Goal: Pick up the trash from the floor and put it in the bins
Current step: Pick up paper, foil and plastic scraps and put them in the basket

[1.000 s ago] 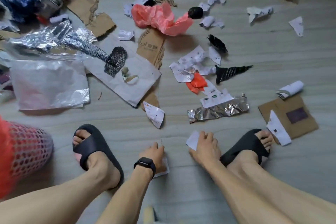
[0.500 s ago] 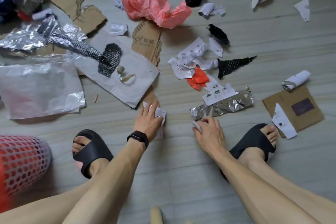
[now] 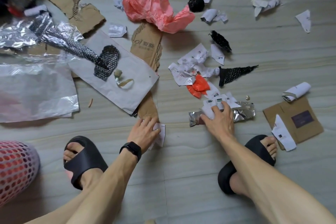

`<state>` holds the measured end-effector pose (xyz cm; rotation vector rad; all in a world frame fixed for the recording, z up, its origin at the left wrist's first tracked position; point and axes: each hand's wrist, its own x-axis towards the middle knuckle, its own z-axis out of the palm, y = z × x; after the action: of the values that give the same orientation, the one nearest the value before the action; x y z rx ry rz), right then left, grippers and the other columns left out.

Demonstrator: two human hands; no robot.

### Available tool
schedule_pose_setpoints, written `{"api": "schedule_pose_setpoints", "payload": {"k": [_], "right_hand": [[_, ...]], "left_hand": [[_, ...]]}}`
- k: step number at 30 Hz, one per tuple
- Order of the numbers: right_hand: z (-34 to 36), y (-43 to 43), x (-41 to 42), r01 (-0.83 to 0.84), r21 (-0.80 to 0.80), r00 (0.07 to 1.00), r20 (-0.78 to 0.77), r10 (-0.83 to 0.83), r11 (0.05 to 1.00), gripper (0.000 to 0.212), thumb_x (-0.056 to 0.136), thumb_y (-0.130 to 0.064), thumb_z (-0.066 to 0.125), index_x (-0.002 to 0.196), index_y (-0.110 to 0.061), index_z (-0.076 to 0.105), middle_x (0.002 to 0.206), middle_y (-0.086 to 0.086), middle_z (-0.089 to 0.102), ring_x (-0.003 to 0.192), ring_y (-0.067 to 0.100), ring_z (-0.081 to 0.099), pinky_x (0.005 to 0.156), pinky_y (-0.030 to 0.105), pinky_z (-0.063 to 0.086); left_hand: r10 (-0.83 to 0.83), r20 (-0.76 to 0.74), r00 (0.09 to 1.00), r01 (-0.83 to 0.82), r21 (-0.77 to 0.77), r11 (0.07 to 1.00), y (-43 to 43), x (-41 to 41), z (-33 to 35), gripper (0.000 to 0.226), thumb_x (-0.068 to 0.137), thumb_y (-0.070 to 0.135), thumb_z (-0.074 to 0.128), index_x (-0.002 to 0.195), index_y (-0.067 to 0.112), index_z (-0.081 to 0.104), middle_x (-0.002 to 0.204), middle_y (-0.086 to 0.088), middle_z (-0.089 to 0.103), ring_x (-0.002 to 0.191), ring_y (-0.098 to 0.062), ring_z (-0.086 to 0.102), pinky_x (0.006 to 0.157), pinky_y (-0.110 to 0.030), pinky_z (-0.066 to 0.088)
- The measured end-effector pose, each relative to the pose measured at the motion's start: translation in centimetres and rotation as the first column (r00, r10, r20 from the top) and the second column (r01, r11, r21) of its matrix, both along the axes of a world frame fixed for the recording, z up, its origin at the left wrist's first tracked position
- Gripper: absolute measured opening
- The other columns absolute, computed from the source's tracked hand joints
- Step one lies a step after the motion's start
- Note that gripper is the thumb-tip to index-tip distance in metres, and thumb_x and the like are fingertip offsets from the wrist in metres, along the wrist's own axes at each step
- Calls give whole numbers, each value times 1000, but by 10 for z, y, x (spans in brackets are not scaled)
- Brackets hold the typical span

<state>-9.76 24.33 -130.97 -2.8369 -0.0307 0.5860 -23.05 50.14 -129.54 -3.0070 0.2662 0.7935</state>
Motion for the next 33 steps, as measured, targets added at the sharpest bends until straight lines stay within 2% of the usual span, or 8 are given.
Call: {"api": "schedule_pose_setpoints", "payload": {"k": [2,5,11,15,18,22,29,33], "right_hand": [[-3,2,9,32,28,999,-1,-32,999,55,83,-52,69,125,-18,59,156,11,23,140,37,25,113,44,28],[-5,4,18,84,50,996,-11,-83,995,69,80,-54,71,132,-14,49,159,12,18,141,40,26,113,46,29],[-6,4,34,202,45,977,-76,-198,978,119,67,-63,79,154,-16,12,155,16,17,141,38,24,110,49,32],[-4,2,42,317,164,946,-130,-298,934,129,61,-58,86,156,-21,6,155,15,11,139,37,29,111,46,32],[-1,-2,51,382,220,920,-183,-347,897,134,58,-56,89,155,-27,2,157,14,-1,144,33,20,115,42,26],[3,-9,65,394,191,915,-179,-362,899,128,62,-44,91,155,-22,5,152,19,10,141,35,24,113,40,29],[-3,-14,76,392,92,914,-150,-376,915,81,71,-43,85,131,-8,42,135,20,43,121,38,50,99,42,42],[-9,-9,72,394,121,916,-139,-377,911,67,75,-38,82,122,-6,48,125,20,58,116,37,55,92,41,45]], "left_hand": [[46,6,999,-45,-34,998,1,4,3,36,43,15,92,74,18,73,118,-18,63,106,-38,62,84,-51,53],[21,-78,997,-24,-37,999,0,5,5,28,60,16,85,85,20,73,112,-13,62,109,-36,59,91,-49,48],[122,-1,993,-122,-73,990,3,10,-5,51,44,18,93,87,22,65,79,-3,55,67,-25,57,60,-37,47],[187,-6,982,-187,-103,977,-1,15,4,49,67,5,77,112,14,61,97,-7,62,86,-30,60,76,-40,47],[159,-22,987,-160,-71,985,1,15,7,38,65,10,81,101,16,69,99,-9,62,89,-29,60,79,-40,47],[162,-62,985,-166,-55,985,0,15,-3,38,92,7,49,128,18,54,130,-8,49,120,-28,46,100,-37,31],[135,-64,989,-137,-24,990,1,19,-3,40,93,6,45,129,20,52,128,-6,49,118,-26,45,100,-37,31],[126,-79,989,-127,-6,992,-1,20,-4,42,92,5,45,130,21,52,126,-5,49,117,-27,46,102,-40,32]]}}
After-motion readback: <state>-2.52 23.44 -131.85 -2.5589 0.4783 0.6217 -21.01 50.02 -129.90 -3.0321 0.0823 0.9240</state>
